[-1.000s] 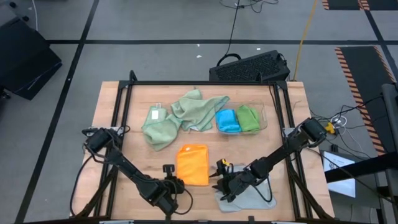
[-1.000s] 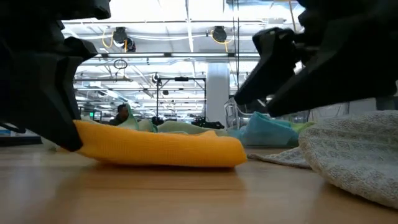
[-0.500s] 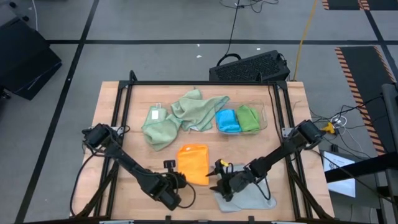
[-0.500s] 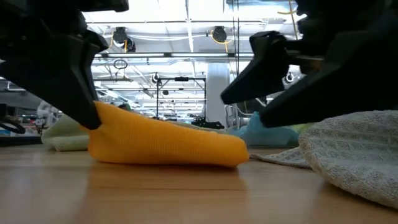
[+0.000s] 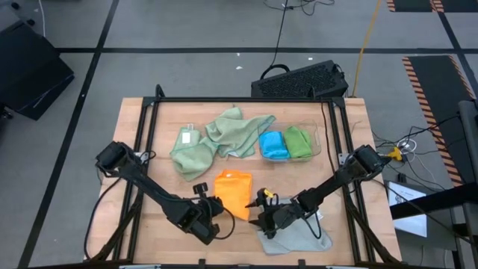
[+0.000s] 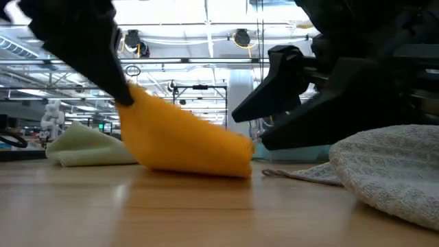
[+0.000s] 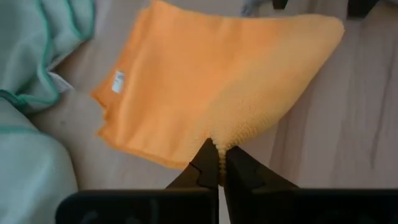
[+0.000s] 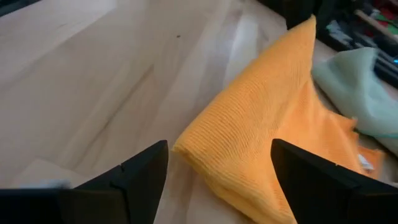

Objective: Fold microfiber towels
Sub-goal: Fold the yellow microfiber cloth

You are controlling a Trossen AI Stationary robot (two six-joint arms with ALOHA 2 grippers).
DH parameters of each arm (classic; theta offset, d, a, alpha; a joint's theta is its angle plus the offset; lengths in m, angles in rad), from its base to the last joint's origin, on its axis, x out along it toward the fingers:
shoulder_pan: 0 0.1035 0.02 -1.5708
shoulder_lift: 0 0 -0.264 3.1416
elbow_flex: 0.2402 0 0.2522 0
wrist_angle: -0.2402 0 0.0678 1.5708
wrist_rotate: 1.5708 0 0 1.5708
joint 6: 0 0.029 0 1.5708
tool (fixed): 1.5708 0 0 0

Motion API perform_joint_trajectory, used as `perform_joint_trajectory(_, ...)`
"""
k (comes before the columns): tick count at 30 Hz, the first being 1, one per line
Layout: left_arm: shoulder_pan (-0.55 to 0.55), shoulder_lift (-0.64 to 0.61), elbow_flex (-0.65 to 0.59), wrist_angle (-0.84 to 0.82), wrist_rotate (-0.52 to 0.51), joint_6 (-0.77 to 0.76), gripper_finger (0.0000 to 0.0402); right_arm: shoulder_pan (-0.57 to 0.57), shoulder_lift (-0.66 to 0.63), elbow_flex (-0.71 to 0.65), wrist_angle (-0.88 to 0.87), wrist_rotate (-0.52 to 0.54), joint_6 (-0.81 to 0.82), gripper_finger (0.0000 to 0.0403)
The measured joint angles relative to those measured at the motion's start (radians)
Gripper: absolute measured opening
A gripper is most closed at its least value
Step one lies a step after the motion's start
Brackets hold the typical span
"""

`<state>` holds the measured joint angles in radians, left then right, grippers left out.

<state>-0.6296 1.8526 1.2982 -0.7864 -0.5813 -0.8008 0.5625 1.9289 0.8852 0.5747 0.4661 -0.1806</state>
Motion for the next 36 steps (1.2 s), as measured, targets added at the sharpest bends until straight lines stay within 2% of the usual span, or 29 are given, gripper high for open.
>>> perform_joint_trajectory(8, 0.003, -0.024, 0.0, -0.004, -0.012, -0.053, 0.0005, 0.002, 0.004, 0.0, 0.039, -0.021, 0.015, 0.0275)
perform_joint_trajectory(13, 0.003, -0.024, 0.0, -0.002, -0.022, -0.097, 0.0005, -0.002, 0.058, 0.0, 0.097, -0.02, -0.007, 0.0274)
perform_joint_trajectory(18, 0.003, -0.024, 0.0, 0.005, -0.022, -0.104, 0.0008, 0.0, 0.083, 0.0, 0.154, 0.11, -0.022, 0.0262)
perform_joint_trajectory(21, 0.003, -0.024, 0.0, 0.012, -0.022, -0.111, 0.0005, -0.002, 0.083, 0.0, 0.172, 0.109, -0.033, 0.0225)
perform_joint_trajectory(26, -0.001, -0.024, 0.0, 0.018, -0.017, -0.139, 0.001, -0.002, 0.083, 0.0, 0.174, 0.095, -0.034, 0.0121)
perform_joint_trajectory(31, -0.017, -0.024, 0.0, 0.054, 0.086, -0.207, 0.0005, 0.019, 0.061, 0.0, 0.157, -0.026, 0.001, 0.0018)
perform_joint_trajectory(33, -0.03, -0.024, 0.0, 0.098, 0.122, -0.211, 0.0005, 0.026, 0.039, 0.0, 0.133, -0.065, 0.026, 0.0009)
perform_joint_trajectory(36, -0.049, -0.024, 0.0, 0.164, 0.144, -0.186, 0.0013, 0.029, -0.001, 0.0, 0.085, -0.106, 0.072, 0.0018)
